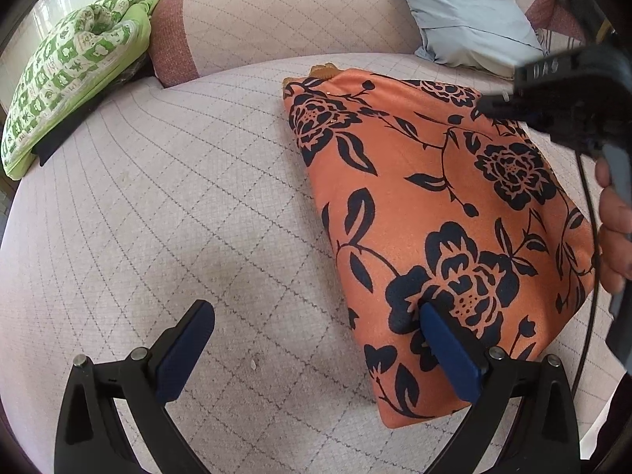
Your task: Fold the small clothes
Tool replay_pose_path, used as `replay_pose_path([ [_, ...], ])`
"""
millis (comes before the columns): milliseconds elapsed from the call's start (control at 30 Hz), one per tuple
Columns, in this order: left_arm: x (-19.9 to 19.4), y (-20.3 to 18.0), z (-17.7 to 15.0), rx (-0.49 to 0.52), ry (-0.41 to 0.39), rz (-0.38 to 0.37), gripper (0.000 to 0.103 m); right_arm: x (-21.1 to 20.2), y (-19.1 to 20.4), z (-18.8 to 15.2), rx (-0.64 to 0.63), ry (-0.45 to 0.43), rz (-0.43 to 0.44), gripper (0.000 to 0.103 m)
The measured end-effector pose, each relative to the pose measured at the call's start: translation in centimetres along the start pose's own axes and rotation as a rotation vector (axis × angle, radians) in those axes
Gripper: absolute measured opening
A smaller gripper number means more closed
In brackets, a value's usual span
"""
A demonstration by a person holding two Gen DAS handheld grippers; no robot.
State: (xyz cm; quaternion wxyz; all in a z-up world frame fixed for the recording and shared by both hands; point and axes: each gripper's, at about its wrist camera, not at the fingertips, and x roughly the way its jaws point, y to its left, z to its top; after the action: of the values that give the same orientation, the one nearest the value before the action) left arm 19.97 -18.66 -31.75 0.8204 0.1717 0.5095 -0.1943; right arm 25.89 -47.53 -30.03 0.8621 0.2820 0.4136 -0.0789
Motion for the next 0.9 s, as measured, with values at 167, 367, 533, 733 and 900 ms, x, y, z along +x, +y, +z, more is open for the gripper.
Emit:
replay_pose_path([
  [167,-0.4,-0.1,-0.2,0.000,0.002,-0.002,0.103,0.7,4.7,-1.5,-0.150,0.055,0.103,0.007],
  [367,-0.6,-0.1,-0.4,0.007,0.002,-0.008,0.103,5.4,5.7,-3.9,-0.151,0.184,0.104,0.007],
  [533,-0.6,0.7,-0.1,-0.030,0.024,-0.056,0.103,3.3,4.3,-2.5,-0.126,0.113,0.081,0.007],
  [733,-1.9,2.5,0.3,-0.123,-0.056,-0.090,0.103,2.5,-2.2,-0.3,0.068,0.035,0.043,0.007],
  [900,0.2,2.5,0.2,-0.109,0.011,-0.067,0.103,4.3,-4.7,0.5,0.141,0.024,0.044,0.006],
])
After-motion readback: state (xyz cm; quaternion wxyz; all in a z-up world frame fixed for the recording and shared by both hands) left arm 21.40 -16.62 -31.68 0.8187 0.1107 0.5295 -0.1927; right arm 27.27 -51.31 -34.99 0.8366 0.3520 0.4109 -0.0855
